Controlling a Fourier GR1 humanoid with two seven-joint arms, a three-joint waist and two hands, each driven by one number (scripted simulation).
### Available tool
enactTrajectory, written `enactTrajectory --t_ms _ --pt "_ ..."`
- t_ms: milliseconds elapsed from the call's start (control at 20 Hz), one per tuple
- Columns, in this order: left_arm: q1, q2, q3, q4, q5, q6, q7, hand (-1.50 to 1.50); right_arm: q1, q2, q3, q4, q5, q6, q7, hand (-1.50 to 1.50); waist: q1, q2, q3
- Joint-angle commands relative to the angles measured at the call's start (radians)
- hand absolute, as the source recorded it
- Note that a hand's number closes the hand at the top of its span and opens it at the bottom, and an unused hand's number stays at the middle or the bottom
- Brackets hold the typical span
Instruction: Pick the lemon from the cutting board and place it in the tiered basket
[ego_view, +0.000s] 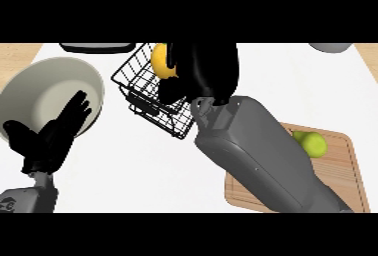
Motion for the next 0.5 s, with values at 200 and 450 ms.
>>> enactTrajectory --t_ms 200,450 --pt "0.032 -0.042 -0.018 0.025 -0.042 0.013 -0.044 0.00 -0.078 0.003 0.016 0.270 -0.072 -0.176 -0.040 1.50 0.001 0.001 0.000" --pt "0.002 -0.040 -0.029 -0.071 -0.048 0.034 0.065 0.00 -0.169 0.003 0.072 0.409 -0.107 -0.261 -0.039 1.50 0.008 0.001 0.000"
